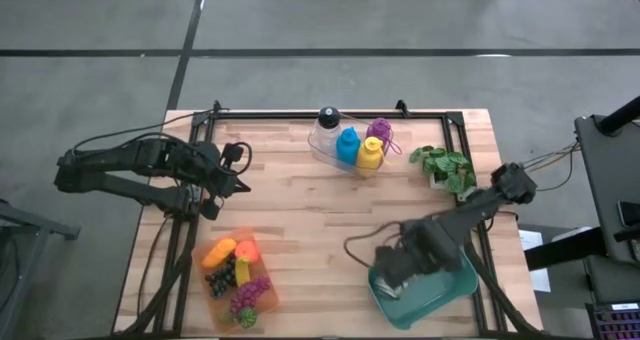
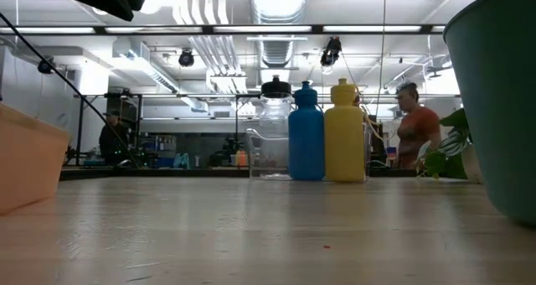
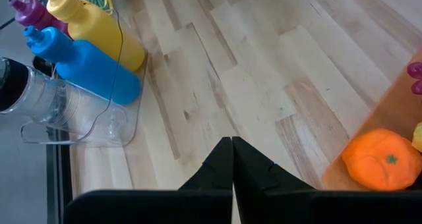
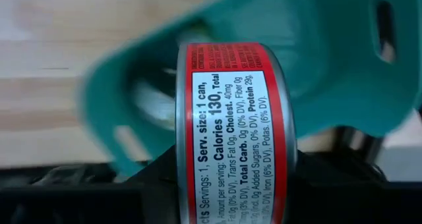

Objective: Pick & Place Food Item
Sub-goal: Put the red tuna can into the green bin, then return to Home Position

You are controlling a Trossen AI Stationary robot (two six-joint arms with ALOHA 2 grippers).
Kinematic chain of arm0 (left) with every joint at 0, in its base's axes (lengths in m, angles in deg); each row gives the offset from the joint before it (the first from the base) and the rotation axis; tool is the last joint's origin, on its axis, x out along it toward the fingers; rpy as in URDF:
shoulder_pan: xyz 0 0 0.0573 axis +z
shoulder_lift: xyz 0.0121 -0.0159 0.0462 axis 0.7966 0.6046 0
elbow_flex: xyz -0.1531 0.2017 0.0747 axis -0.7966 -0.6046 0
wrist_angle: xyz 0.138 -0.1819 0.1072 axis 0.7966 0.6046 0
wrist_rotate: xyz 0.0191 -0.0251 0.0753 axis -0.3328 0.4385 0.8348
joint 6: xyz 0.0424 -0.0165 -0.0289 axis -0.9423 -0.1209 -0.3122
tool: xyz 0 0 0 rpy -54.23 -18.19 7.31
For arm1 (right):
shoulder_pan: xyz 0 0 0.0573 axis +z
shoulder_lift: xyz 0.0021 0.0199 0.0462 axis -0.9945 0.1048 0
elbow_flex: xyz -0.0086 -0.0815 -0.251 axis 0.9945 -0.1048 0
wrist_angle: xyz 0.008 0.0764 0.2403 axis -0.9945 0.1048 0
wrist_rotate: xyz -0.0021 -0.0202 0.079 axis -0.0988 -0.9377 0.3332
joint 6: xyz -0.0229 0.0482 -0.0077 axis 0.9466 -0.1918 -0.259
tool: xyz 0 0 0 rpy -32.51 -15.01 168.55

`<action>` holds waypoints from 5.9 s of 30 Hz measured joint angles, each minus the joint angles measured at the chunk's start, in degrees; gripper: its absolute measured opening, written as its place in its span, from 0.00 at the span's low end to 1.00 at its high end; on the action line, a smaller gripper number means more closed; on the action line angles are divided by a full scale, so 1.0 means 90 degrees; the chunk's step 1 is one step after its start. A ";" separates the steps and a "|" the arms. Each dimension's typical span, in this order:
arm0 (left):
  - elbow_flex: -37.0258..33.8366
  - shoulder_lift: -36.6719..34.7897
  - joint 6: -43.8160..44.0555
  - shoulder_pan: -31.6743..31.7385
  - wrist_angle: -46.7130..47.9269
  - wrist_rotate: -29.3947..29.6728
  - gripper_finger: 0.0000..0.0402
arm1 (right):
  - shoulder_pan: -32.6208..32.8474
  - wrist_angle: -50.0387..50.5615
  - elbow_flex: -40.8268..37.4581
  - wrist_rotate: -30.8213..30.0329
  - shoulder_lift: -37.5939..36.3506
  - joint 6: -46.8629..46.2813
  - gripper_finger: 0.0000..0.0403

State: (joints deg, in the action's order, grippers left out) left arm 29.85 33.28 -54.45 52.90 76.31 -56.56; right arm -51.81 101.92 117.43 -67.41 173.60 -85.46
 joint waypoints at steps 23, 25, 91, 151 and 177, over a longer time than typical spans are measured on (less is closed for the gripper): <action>-0.0696 0.0000 -0.0146 0.0002 -0.0294 0.0000 0.00 | 0.0674 -0.0523 -0.2208 0.0269 0.0053 -0.0992 0.30; -0.0900 -0.0001 -0.0146 0.0001 -0.0445 0.0000 0.00 | 0.0676 -0.0806 -0.2397 0.0269 0.0053 -0.0970 0.30; -0.2096 -0.0001 -0.0146 0.0000 -0.1925 0.0002 0.00 | 0.0686 -0.0959 -0.1345 -0.0738 -0.0554 -0.0463 0.91; -0.0754 -0.0120 0.2845 0.0001 -0.5136 0.0270 0.00 | -0.3875 -1.1135 -0.3764 0.2067 -0.2548 1.3478 0.92; -0.5259 -0.3191 0.4029 0.0013 -0.8035 0.1475 0.00 | -0.3885 -1.3273 -0.8615 0.0264 -0.6830 1.3351 0.91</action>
State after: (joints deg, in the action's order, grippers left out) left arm -17.48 4.57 -18.19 53.02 4.00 -43.28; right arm -86.77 -17.54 39.90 -65.04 112.13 34.70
